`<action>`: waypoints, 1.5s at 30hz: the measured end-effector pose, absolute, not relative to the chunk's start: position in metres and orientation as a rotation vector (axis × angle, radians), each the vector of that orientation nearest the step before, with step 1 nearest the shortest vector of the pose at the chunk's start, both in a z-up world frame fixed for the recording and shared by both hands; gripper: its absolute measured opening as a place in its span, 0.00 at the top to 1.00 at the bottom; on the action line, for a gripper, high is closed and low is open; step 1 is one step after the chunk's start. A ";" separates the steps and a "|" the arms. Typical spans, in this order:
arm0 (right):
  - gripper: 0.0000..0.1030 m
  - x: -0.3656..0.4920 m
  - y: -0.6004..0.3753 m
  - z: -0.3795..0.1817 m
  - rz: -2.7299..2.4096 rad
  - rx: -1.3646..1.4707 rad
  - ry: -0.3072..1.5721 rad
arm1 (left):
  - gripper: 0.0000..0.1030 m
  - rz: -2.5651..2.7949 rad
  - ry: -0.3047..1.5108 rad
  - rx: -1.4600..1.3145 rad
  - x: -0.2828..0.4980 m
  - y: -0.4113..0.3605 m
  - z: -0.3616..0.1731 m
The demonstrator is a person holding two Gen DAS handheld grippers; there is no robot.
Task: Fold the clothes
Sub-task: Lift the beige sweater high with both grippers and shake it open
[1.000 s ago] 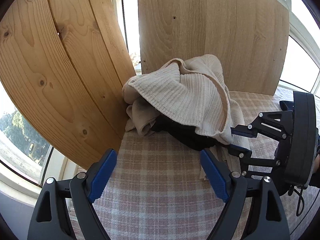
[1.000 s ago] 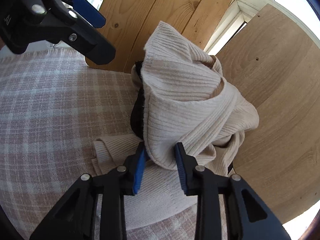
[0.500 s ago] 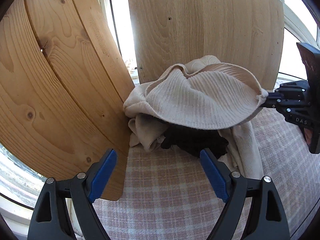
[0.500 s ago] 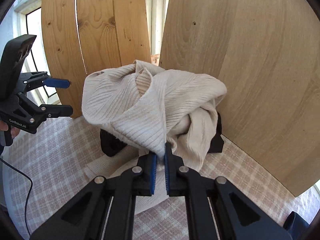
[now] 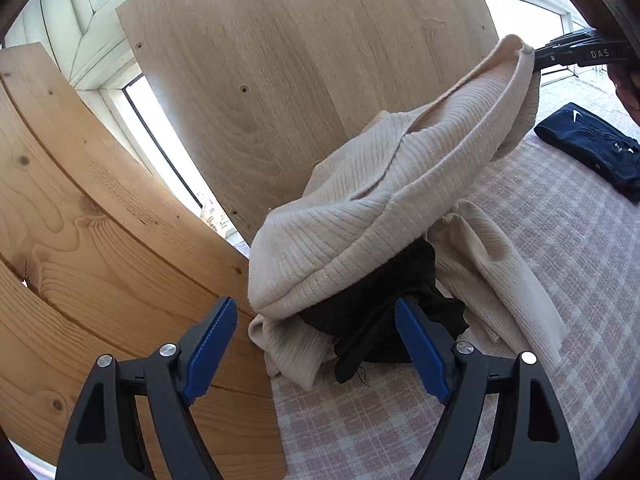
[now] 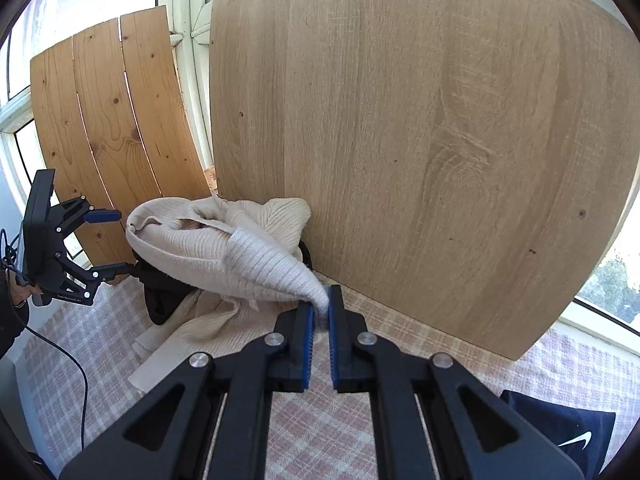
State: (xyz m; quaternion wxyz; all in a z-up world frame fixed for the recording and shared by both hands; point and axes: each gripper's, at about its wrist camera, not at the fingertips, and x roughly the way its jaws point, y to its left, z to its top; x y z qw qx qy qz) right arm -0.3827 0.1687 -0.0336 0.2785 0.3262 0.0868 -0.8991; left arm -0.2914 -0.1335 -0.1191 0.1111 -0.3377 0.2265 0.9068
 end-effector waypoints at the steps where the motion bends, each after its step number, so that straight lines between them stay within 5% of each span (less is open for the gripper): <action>1: 0.94 -0.382 0.176 -0.032 -2.422 0.881 0.219 | 0.25 2.649 0.675 -0.985 -0.293 -0.132 -0.119; 5: 0.94 -0.380 0.198 -0.031 -2.455 0.917 0.172 | 0.45 2.586 0.663 -0.986 -0.301 -0.123 -0.118; 19: 0.94 -0.367 0.199 -0.052 -2.445 0.950 0.170 | 0.64 2.489 0.665 -0.958 -0.309 -0.087 -0.106; 21: 0.94 -0.365 0.199 -0.054 -2.448 0.950 0.184 | 0.80 2.477 0.611 -0.961 -0.310 -0.087 -0.103; 25: 0.94 -0.364 0.198 -0.056 -2.453 0.946 0.210 | 0.93 2.509 0.609 -0.908 -0.303 -0.086 -0.093; 35: 0.94 -0.359 0.204 -0.019 -2.548 0.807 0.164 | 0.95 2.712 0.437 -0.728 -0.289 -0.112 -0.016; 45: 0.94 -0.301 0.230 0.158 -2.707 0.436 0.170 | 0.95 2.845 0.479 -0.352 -0.242 -0.098 0.156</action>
